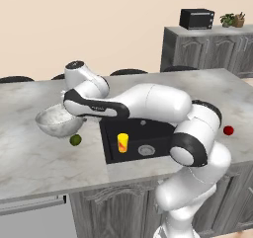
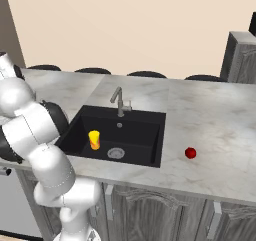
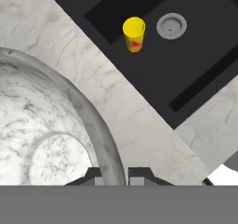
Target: Remove the lime and apple from the sink. Then move the bowl and cup from the counter to the sink for washing.
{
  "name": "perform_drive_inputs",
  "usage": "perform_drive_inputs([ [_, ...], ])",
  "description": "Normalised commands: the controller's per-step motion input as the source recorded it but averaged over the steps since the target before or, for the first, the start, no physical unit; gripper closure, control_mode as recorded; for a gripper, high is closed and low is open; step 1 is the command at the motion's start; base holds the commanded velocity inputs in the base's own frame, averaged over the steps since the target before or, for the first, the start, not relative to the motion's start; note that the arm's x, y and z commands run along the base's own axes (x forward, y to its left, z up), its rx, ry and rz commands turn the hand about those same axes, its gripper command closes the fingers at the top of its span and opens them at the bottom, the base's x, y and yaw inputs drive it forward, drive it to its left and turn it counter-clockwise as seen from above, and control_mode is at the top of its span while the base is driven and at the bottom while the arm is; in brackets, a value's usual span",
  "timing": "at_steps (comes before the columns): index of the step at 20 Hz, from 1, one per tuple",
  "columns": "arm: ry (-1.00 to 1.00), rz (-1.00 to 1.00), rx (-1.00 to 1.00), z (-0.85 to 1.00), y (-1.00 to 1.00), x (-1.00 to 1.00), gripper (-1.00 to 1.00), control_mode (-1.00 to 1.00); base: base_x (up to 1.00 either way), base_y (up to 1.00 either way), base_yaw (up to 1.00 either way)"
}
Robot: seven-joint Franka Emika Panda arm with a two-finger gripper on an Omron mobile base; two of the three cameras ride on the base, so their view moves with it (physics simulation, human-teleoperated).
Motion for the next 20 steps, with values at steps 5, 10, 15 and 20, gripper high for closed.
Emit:
perform_drive_inputs([
  [5, 0.01, -0.07, 0.0, 0.13, -0.43, -0.16, 1.0, -1.0, 0.0, 0.0, 0.0],
  [10, 0.05, -0.11, 0.0, 0.13, -0.41, -0.15, 1.0, -1.0, 0.0, 0.0, 0.0],
  [15, 0.04, -0.15, 0.0, 0.11, -0.41, -0.18, 1.0, -1.0, 0.0, 0.0, 0.0],
  [20, 0.02, -0.25, 0.0, 0.05, -0.36, -0.19, 1.0, -1.0, 0.0, 0.0, 0.0],
])
